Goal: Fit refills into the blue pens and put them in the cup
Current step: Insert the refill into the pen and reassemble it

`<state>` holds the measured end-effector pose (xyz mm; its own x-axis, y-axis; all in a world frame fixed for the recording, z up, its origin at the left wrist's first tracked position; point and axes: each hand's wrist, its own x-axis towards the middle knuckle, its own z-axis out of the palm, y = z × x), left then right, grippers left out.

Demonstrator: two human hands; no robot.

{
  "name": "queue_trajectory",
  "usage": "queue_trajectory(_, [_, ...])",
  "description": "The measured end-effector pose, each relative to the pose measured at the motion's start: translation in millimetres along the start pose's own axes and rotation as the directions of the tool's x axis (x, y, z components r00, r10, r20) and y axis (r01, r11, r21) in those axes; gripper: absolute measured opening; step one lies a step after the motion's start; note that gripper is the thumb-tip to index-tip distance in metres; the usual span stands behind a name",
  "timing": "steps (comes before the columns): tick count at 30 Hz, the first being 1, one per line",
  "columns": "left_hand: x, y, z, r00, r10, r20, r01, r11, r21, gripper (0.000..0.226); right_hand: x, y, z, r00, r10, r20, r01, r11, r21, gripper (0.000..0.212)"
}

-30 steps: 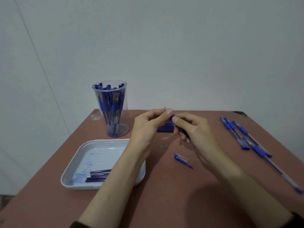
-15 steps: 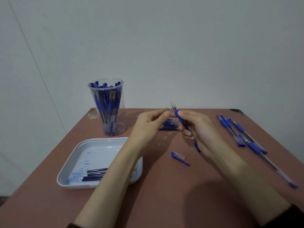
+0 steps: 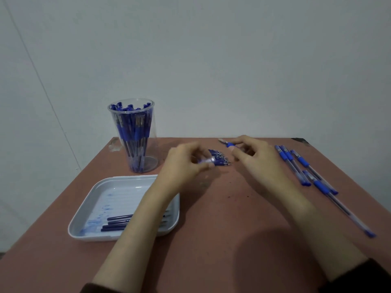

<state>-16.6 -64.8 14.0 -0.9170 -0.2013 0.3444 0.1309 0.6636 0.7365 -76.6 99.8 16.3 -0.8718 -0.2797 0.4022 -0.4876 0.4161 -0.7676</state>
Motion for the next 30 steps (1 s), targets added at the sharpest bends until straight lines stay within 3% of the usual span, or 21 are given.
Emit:
queue_trajectory(2, [2.1, -2.2, -4.5, 0.992, -0.06, -0.111, 0.048, 0.993, -0.109, 0.015, -4.0, -2.2, -1.2, 0.99, -0.137, 0.028, 0.14, 0.968, -0.209, 0.012])
queue_trajectory(12, [1.2, -4.2, -6.4, 0.995, -0.03, -0.095, 0.02, 0.995, -0.1, 0.017, -3.5, -0.7, 0.0, 0.957, -0.284, 0.065, 0.289, 0.895, -0.339, 0.014])
queue_trajectory(17, [-0.2, -1.5, -4.2, 0.999, -0.001, -0.05, -0.003, 0.996, -0.091, 0.02, -4.9, -2.7, 1.1, 0.952, -0.27, 0.148, 0.302, 0.907, -0.293, 0.021])
queue_trajectory(25, [-3.0, 2.6, -8.8, 0.999, 0.019, -0.043, -0.022, 0.997, -0.076, 0.02, -7.1, -6.4, 1.8, 0.971, -0.173, 0.166, 0.196, 0.972, -0.13, 0.025])
queue_trajectory(30, [-2.6, 0.0, -10.6, 0.998, 0.041, -0.04, -0.043, 0.998, -0.042, 0.022, -6.4, -7.2, 6.9, 0.966, -0.187, 0.18, 0.207, 0.973, -0.1, 0.015])
